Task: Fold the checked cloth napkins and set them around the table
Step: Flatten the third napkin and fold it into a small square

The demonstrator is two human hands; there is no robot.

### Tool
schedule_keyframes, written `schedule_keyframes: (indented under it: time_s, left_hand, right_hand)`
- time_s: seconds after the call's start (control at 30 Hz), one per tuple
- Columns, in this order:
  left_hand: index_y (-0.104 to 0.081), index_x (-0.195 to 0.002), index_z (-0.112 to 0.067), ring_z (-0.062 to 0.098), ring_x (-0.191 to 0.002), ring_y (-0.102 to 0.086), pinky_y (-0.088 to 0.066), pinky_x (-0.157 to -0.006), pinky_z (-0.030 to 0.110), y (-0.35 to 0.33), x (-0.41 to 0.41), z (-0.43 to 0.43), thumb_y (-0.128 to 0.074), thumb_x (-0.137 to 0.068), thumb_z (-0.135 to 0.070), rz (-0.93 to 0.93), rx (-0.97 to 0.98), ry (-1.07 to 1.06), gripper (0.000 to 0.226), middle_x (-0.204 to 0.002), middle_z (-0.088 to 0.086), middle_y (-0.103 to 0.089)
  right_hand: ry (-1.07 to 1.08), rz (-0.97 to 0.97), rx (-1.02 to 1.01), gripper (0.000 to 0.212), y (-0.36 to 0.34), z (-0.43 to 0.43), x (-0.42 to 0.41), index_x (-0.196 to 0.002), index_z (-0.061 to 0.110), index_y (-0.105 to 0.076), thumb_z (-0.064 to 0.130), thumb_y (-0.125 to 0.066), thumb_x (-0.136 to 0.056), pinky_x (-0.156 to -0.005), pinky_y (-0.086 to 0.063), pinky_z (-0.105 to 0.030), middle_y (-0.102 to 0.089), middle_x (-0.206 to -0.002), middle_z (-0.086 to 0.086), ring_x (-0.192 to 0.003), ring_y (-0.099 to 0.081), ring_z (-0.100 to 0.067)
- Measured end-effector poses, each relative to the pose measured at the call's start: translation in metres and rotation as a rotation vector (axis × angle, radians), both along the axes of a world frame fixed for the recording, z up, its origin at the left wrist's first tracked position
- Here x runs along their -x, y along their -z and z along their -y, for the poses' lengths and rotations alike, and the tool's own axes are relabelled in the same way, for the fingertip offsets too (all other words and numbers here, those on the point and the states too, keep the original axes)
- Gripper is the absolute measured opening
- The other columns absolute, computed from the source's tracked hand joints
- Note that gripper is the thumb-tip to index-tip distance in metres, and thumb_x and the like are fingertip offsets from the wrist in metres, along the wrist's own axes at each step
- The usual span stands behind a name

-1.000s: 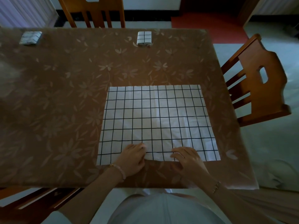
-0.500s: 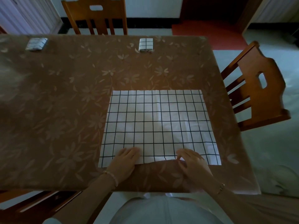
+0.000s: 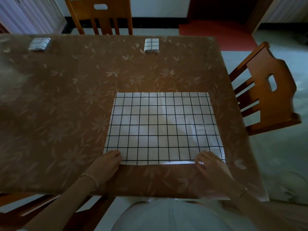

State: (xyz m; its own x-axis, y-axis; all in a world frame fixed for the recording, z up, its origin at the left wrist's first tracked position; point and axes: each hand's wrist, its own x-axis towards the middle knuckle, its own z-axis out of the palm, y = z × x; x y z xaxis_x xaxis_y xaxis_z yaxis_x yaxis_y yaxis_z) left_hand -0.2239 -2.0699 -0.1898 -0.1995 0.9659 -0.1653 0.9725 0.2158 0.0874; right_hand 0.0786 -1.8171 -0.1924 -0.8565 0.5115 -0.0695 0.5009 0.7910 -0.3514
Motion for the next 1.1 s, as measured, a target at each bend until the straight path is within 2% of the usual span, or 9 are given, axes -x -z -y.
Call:
schedule_keyframes:
  time_s: [0.03, 0.13, 0.3, 0.43, 0.67, 0.8, 0.9, 0.97, 1.1]
  left_hand:
    - [-0.068, -0.088, -0.011, 0.017, -0.08, -0.066, -0.054, -0.067, 0.024, -0.006, -0.001, -0.005, -0.08, -0.066, -0.011, 0.075, -0.016, -0.067, 0.025, -0.092, 0.004, -0.067]
    - [-0.058, -0.104, -0.013, 0.018, -0.089, -0.059, -0.044, -0.077, 0.024, -0.018, 0.005, -0.019, -0.051, -0.092, -0.016, 0.168, 0.019, -0.199, 0.014, -0.101, -0.001, -0.06]
    - [-0.059, -0.092, -0.013, 0.013, -0.073, -0.052, -0.037, -0.065, 0.021, -0.03, 0.031, -0.045, -0.049, -0.094, -0.017, 0.169, -0.085, -0.261, 0.012, -0.086, 0.0, -0.06]
    - [-0.057, -0.086, -0.013, 0.012, -0.066, -0.047, -0.031, -0.058, 0.022, -0.052, 0.05, -0.071, -0.05, -0.093, -0.017, 0.116, -0.158, -0.25, 0.011, -0.077, -0.005, -0.051]
    - [-0.057, -0.089, -0.016, 0.008, -0.073, -0.048, -0.043, -0.065, 0.017, -0.04, 0.044, -0.071, -0.054, -0.089, -0.017, 0.157, -0.081, -0.167, 0.002, -0.082, -0.008, -0.051]
    - [-0.069, -0.092, -0.013, 0.015, -0.079, -0.069, -0.057, -0.069, 0.026, -0.008, 0.026, -0.043, -0.087, -0.054, -0.014, 0.092, -0.016, -0.065, 0.042, -0.094, 0.005, -0.071]
    - [-0.072, -0.097, -0.006, 0.019, -0.088, -0.07, -0.056, -0.066, 0.032, 0.0, 0.01, -0.034, -0.093, -0.036, -0.018, -0.044, 0.039, -0.006, 0.066, -0.1, 0.009, -0.071]
    - [-0.071, -0.101, -0.004, 0.02, -0.091, -0.069, -0.056, -0.065, 0.036, 0.001, 0.005, -0.033, -0.093, -0.034, -0.019, -0.1, 0.046, 0.013, 0.072, -0.102, 0.01, -0.07]
    - [-0.066, -0.109, -0.003, 0.021, -0.098, -0.066, -0.054, -0.075, 0.034, 0.005, 0.005, -0.031, -0.093, -0.036, -0.017, -0.079, 0.06, -0.012, 0.08, -0.108, 0.01, -0.069]
  right_hand:
    - [0.02, -0.014, 0.025, 0.002, -0.002, -0.004, 0.003, -0.083, 0.016, -0.065, 0.017, -0.065, -0.082, -0.07, -0.041, -0.021, -0.064, -0.084, 0.001, -0.078, -0.062, -0.016]
    - [0.097, 0.0, 0.091, 0.027, -0.01, -0.016, 0.012, -0.094, 0.009, -0.069, 0.025, -0.047, -0.089, -0.078, -0.036, -0.023, -0.068, -0.09, -0.004, -0.085, -0.062, -0.02]
    - [0.073, 0.062, 0.007, 0.019, -0.034, -0.044, 0.034, -0.102, 0.02, -0.063, 0.026, -0.045, -0.096, -0.073, -0.032, -0.018, -0.065, -0.097, 0.004, -0.09, -0.057, -0.011]
    - [0.088, 0.052, -0.055, 0.014, -0.056, -0.07, 0.051, -0.087, 0.03, -0.058, 0.031, -0.047, -0.095, -0.06, -0.027, -0.007, -0.062, -0.083, 0.011, -0.075, -0.052, -0.003]
    - [-0.06, 0.158, -0.029, 0.004, -0.034, -0.071, 0.036, -0.087, 0.018, -0.063, 0.019, -0.06, -0.084, -0.08, -0.047, -0.02, -0.063, -0.09, 0.003, -0.087, -0.06, -0.013]
    - [-0.067, 0.16, -0.154, 0.027, -0.006, -0.052, 0.017, -0.082, 0.013, -0.072, 0.014, -0.085, -0.058, -0.085, -0.051, -0.036, -0.07, -0.104, -0.008, -0.103, -0.064, -0.025]
    - [-0.024, 0.099, -0.218, 0.029, 0.01, -0.041, 0.009, -0.106, 0.002, -0.066, 0.018, -0.048, -0.089, -0.112, -0.025, -0.032, -0.062, -0.12, -0.013, -0.122, -0.044, -0.023]
    - [0.036, 0.127, -0.217, 0.039, 0.009, -0.038, 0.009, -0.12, -0.002, -0.056, 0.015, -0.039, -0.09, -0.116, -0.003, -0.025, -0.053, -0.131, -0.013, -0.129, -0.041, -0.024]
    - [0.137, 0.117, -0.071, 0.048, 0.013, -0.038, 0.001, -0.124, -0.003, -0.053, 0.008, -0.065, -0.079, -0.105, -0.032, -0.036, -0.057, -0.126, -0.02, -0.117, -0.056, -0.031]
